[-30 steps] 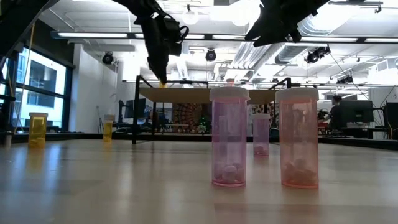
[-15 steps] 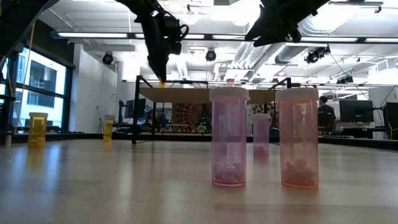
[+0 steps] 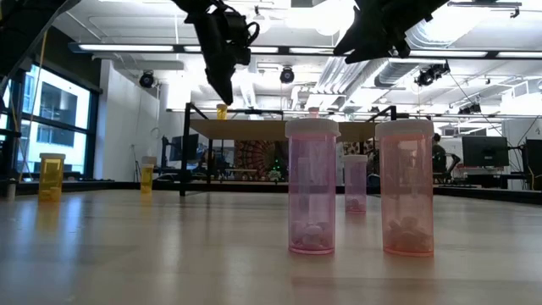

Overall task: Pick and place medicine bottles onto shelf by color
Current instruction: Put the top purple pill bottle on the shelf

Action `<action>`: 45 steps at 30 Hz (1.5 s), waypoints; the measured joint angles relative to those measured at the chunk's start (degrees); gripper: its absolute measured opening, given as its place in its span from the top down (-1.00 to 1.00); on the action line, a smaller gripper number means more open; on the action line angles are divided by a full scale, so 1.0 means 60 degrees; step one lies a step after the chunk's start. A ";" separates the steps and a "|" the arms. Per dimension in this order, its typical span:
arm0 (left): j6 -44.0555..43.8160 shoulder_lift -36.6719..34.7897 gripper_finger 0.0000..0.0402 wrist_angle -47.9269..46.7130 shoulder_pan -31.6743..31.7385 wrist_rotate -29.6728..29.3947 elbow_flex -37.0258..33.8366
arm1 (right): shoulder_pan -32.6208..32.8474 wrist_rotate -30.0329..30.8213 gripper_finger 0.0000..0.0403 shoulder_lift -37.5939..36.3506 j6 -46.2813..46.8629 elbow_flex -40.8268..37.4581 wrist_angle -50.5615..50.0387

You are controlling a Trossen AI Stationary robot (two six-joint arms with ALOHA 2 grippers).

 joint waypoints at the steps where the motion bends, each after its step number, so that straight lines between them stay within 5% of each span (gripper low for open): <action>1: 0.0000 0.0000 -0.18 -0.0039 -0.0038 -0.0001 0.0000 | 0.0001 0.0000 0.00 0.0000 0.0000 0.0000 0.0000; 11: -0.0034 -0.0719 -0.18 -0.0119 -0.0218 0.0236 0.0000 | 0.0106 -0.0505 0.00 0.0000 0.0299 0.0000 -0.0002; 22: -0.0944 -0.1701 -0.18 0.0036 -0.0981 0.3070 -0.0409 | 0.1003 -0.0550 0.00 0.0000 0.1349 0.0000 -0.0721; 32: -0.1504 -0.2584 -0.18 0.1518 -0.2403 0.3438 -0.2896 | 0.2067 -0.0530 0.00 0.0000 0.2907 0.0000 -0.1534; 45: -0.2941 -0.5239 -0.18 0.4609 -0.3618 0.3346 -0.6675 | 0.3551 -0.0086 0.00 0.0350 0.4147 0.0000 -0.1678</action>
